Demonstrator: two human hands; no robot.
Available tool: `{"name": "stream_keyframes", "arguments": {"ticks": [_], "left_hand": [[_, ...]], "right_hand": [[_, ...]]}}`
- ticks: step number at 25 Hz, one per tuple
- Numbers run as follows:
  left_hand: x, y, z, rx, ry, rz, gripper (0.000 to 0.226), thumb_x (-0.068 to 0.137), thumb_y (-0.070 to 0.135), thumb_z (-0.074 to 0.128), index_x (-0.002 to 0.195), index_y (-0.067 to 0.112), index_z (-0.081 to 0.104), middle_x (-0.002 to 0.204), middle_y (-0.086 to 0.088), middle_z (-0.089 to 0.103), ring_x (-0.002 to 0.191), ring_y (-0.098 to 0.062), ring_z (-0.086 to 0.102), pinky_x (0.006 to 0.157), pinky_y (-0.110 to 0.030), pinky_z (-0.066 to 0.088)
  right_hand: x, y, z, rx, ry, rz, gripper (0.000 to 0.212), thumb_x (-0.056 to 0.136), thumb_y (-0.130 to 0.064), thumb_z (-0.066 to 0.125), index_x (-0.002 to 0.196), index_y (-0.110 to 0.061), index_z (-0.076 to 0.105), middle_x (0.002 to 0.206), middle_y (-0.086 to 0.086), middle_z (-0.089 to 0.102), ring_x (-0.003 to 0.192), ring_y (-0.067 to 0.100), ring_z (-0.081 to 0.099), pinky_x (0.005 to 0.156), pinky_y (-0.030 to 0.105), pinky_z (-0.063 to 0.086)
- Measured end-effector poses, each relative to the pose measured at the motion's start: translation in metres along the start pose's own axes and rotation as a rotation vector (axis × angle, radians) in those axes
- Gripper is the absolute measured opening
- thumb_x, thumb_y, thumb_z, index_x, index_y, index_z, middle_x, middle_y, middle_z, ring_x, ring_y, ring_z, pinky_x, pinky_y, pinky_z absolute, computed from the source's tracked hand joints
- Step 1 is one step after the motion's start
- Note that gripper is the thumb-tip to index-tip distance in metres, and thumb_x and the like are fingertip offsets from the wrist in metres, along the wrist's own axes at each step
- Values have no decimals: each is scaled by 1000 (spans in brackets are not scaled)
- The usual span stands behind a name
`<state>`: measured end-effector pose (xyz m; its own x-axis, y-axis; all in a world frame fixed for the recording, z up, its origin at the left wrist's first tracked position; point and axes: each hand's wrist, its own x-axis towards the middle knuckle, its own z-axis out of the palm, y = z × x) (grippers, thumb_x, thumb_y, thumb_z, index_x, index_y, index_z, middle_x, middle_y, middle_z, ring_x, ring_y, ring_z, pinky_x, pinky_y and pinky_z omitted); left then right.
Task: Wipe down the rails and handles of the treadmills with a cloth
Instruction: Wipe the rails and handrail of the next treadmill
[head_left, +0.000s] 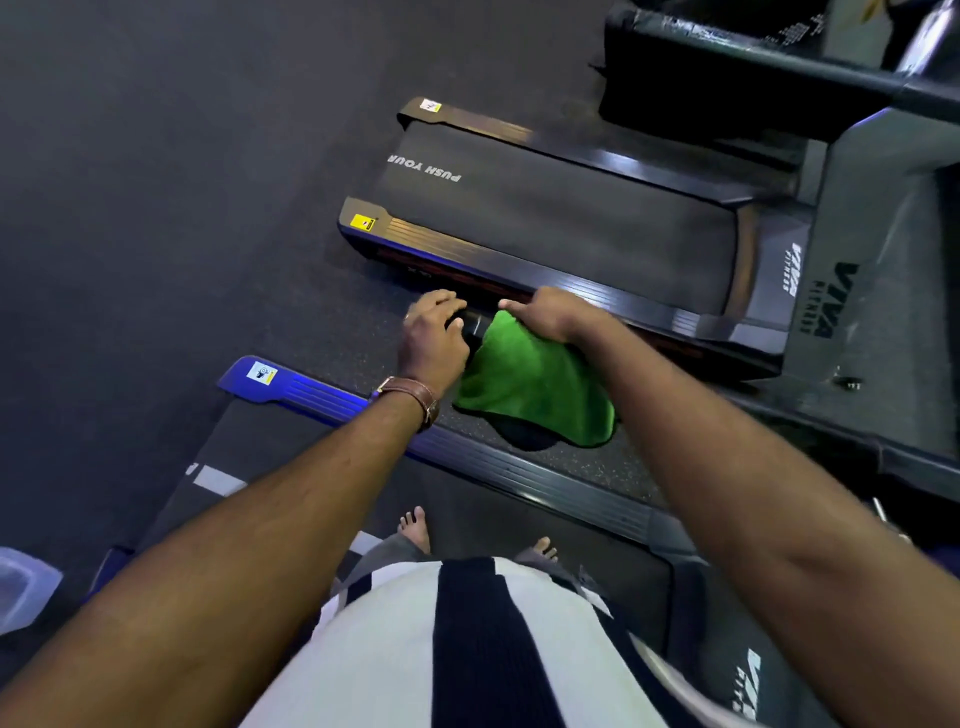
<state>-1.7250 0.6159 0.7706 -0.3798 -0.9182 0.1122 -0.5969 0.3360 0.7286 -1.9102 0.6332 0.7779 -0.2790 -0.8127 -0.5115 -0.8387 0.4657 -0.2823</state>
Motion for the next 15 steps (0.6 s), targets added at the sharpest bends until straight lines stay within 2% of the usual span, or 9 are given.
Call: {"name": "stream_keyframes", "arguments": {"ticks": [2, 3, 5, 8, 9, 10, 12, 14, 15], "left_hand": [[2, 2, 1, 51, -96, 179, 25, 83, 2, 62, 107, -1, 68, 116, -16, 65, 112, -29, 57, 102, -35, 42], [2, 3, 1, 64, -134, 231, 25, 82, 2, 63, 107, -1, 68, 114, -17, 66, 111, -30, 58, 102, -36, 42], [3, 4, 1, 113, -165, 275, 26, 82, 1, 61, 107, -1, 68, 112, -17, 67, 109, -32, 59, 101, -37, 42], [6, 4, 1, 181, -214, 311, 27, 83, 1, 58, 109, 0, 66, 114, -17, 66, 110, -33, 57, 104, -40, 37], [7, 4, 0, 192, -220, 321, 27, 84, 2, 57, 109, 0, 66, 115, -17, 65, 110, -32, 57, 105, -40, 35], [9, 3, -1, 198, -235, 334, 26, 85, 3, 56, 110, 0, 65, 115, -16, 65, 111, -32, 56, 106, -40, 34], [14, -2, 0, 204, -285, 377, 25, 88, 6, 55, 111, 1, 65, 115, -15, 65, 110, -32, 57, 105, -41, 36], [19, -2, 1, 212, -324, 414, 26, 89, 9, 54, 111, 2, 65, 114, -14, 66, 107, -32, 58, 100, -41, 41], [22, 1, 4, 210, -347, 423, 26, 90, 11, 54, 112, 3, 65, 113, -13, 67, 105, -32, 58, 97, -40, 42]], "right_hand": [[-20, 36, 2, 28, -28, 8, 75, 90, -73, 30, 108, -11, 69, 122, 18, 64, 107, 33, 60, 79, 32, 42], [-28, 51, 1, 22, -68, 28, 73, 92, -70, 29, 114, -14, 68, 126, 18, 62, 110, 32, 60, 83, 33, 43], [-24, 56, -7, 67, -243, 77, 54, 101, -52, 30, 125, -16, 63, 135, 15, 57, 112, 29, 60, 86, 32, 44], [1, 17, -11, 212, -330, 58, 38, 103, -34, 37, 114, -13, 66, 129, 14, 62, 88, 22, 63, 74, 29, 43], [0, 6, -9, 141, -259, 19, 42, 102, -39, 36, 115, -14, 66, 128, 15, 62, 92, 24, 63, 76, 28, 41], [-4, 5, -4, 42, -96, -15, 49, 100, -50, 33, 114, -17, 67, 124, 15, 64, 98, 28, 63, 75, 30, 39], [-37, 26, 27, -147, 350, -80, 57, 95, -65, 27, 111, -24, 65, 110, 11, 68, 99, 32, 64, 72, 36, 42], [-82, 46, 77, -244, 766, -181, 46, 99, -54, 37, 126, -24, 59, 123, 9, 64, 112, 31, 60, 88, 40, 45], [-94, 52, 100, -280, 876, -168, 44, 100, -44, 43, 136, -21, 54, 138, 10, 56, 126, 30, 51, 102, 44, 40]]}}
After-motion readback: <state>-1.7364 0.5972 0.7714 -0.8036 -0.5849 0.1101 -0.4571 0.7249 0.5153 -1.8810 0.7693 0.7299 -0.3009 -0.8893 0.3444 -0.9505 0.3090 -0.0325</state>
